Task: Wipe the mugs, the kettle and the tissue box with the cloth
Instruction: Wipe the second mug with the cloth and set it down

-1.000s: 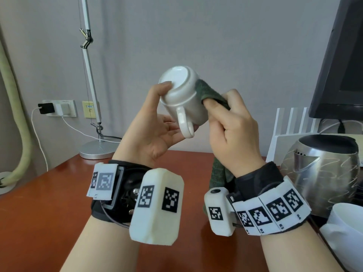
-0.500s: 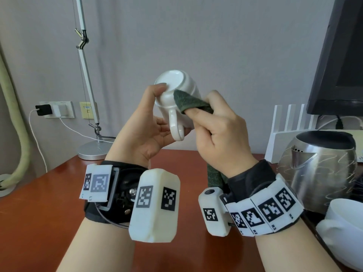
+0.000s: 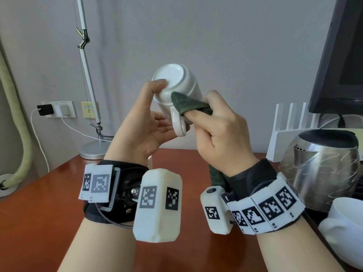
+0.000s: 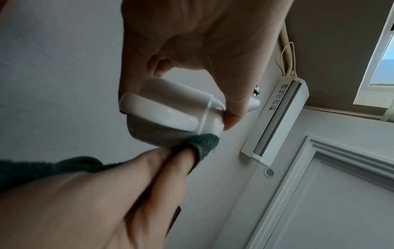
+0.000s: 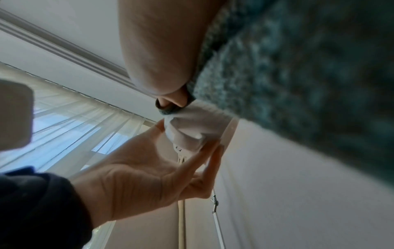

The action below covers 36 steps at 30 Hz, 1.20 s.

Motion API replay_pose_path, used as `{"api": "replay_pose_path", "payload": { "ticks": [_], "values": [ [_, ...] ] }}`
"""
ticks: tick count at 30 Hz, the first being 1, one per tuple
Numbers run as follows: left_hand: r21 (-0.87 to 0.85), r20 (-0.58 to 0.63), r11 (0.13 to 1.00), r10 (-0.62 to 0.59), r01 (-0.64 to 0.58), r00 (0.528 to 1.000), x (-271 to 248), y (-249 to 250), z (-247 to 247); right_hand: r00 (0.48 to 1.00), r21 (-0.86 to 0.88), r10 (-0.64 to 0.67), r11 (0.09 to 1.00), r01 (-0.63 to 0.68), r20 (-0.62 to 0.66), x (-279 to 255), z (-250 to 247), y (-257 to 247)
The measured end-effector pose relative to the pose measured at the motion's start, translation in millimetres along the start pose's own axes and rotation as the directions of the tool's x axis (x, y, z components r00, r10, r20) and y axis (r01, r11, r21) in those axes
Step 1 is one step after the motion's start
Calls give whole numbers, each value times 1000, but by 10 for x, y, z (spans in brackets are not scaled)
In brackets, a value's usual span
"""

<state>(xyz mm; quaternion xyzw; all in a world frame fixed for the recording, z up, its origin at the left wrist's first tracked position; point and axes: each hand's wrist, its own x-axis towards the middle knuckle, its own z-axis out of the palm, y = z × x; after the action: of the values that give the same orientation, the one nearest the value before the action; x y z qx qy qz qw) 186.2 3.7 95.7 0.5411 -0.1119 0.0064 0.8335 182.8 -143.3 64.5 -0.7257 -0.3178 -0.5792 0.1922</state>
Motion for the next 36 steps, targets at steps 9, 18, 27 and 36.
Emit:
{"api": "replay_pose_path", "payload": {
  "ticks": [9,18,27,36],
  "values": [
    [144,-15,954,266,-261,964,-11,-25,15,921,320,368,894,-312,-130,62,-68,122],
    [630,120,376,817,-679,564,142,-322,72,774,325,599,704,-631,206,85,-206,133],
    [685,363,82,823,-724,437,193,-336,38,755,481,595,595,-644,276,67,-135,117],
    [677,435,-11,813,-736,387,125,-288,83,744,734,531,295,-612,406,23,-91,144]
  ]
}}
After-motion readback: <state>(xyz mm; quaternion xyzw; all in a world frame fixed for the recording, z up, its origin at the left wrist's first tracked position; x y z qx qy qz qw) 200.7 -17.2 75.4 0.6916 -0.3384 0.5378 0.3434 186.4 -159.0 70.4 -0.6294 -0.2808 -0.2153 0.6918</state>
